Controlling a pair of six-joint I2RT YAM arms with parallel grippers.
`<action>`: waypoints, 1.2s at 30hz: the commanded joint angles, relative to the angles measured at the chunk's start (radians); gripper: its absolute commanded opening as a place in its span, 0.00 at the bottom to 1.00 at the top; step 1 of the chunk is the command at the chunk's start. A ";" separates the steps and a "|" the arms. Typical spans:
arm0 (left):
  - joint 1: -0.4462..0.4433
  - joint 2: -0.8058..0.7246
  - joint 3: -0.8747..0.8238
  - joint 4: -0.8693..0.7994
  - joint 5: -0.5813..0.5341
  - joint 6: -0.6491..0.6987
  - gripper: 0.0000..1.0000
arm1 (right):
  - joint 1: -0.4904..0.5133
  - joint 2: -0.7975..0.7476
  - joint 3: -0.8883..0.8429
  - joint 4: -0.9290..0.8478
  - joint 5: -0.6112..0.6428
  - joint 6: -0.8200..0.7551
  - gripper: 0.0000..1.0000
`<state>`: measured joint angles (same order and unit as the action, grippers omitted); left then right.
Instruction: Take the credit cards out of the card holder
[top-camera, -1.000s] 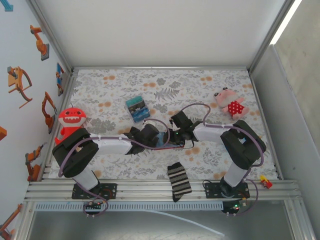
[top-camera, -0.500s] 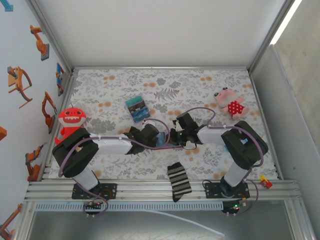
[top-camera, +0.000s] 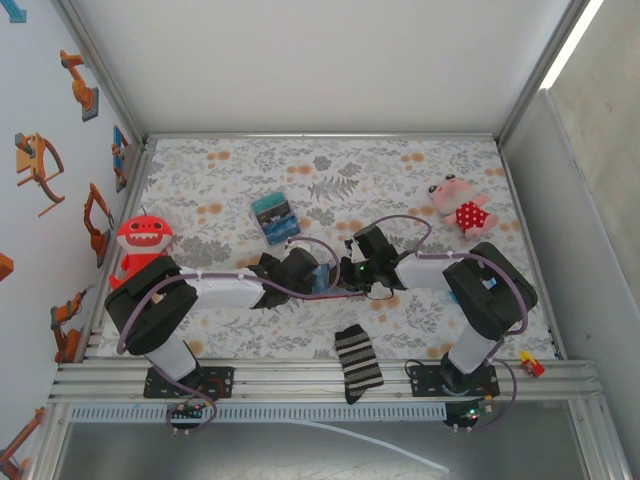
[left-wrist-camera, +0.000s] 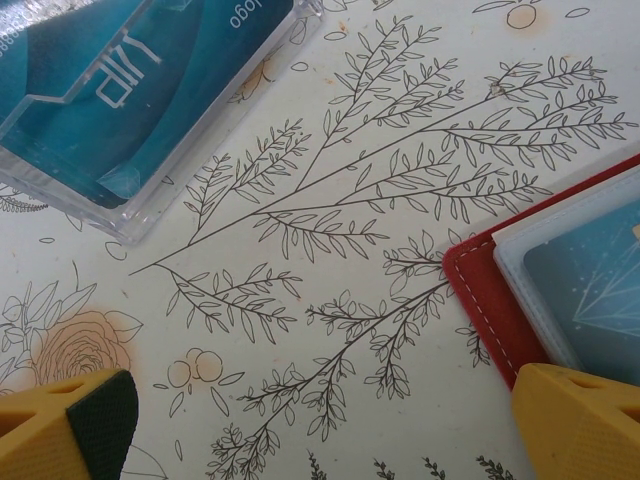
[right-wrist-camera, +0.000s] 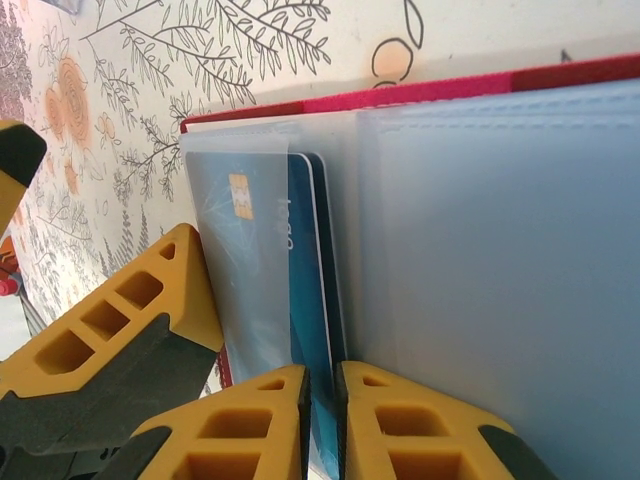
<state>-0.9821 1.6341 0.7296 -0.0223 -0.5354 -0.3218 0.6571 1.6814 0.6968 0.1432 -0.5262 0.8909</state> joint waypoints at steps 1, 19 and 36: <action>-0.007 0.035 0.002 -0.067 0.021 0.010 0.97 | 0.001 0.021 -0.011 0.064 -0.041 0.008 0.14; -0.006 0.025 0.001 -0.083 0.001 0.001 0.97 | -0.014 -0.071 -0.025 -0.018 0.031 -0.049 0.00; -0.007 -0.009 0.002 -0.070 -0.012 0.027 0.97 | -0.043 -0.133 0.006 -0.166 0.101 -0.118 0.00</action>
<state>-0.9821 1.6325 0.7330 -0.0341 -0.5545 -0.3214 0.6220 1.5665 0.6762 0.0059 -0.4511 0.7921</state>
